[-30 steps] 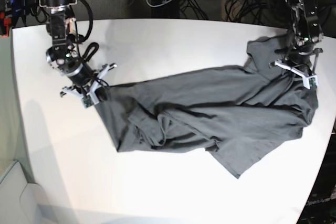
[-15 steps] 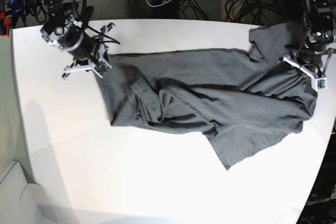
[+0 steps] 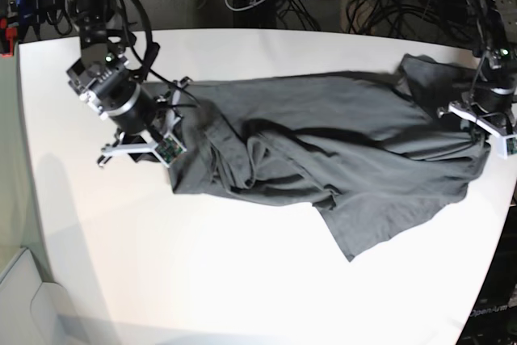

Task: Layout the t-shirt on the table in an organized manner, then fold the t-shirt properly
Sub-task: 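Release the t-shirt and move the right gripper to its nearby edge, then grasp the t-shirt edge with the right gripper and pull it outward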

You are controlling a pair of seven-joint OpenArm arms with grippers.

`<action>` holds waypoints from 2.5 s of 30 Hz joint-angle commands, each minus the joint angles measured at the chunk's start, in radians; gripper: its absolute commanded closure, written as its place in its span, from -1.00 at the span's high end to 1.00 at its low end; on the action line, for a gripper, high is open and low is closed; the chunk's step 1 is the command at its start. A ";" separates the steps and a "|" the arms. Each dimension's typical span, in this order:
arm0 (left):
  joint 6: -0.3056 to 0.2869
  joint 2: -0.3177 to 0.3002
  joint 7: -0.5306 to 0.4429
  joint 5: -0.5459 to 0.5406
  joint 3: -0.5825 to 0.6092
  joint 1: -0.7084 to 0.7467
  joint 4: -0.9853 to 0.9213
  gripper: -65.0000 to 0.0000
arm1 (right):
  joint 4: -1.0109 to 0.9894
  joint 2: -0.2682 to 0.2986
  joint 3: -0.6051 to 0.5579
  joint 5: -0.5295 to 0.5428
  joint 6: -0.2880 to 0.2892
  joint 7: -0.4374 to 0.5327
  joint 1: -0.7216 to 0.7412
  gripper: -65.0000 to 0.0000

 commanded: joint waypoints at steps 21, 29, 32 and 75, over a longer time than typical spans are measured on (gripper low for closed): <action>0.006 -0.018 -0.023 0.005 -0.019 -0.015 0.016 0.01 | -0.136 -0.028 -0.144 0.007 -0.004 0.008 0.037 -0.22; 0.006 -0.018 -0.021 0.006 -0.019 -0.056 0.012 0.01 | -0.198 -0.028 -0.140 0.009 -0.004 0.014 0.076 -0.22; 0.006 -0.018 -0.021 0.006 -0.019 -0.067 0.012 0.01 | -0.231 -0.028 -0.143 0.009 -0.004 0.011 0.093 -0.23; 0.006 -0.009 -0.023 0.002 -0.129 0.089 0.016 0.01 | -0.907 -0.078 0.190 0.007 -0.008 0.222 0.926 -0.82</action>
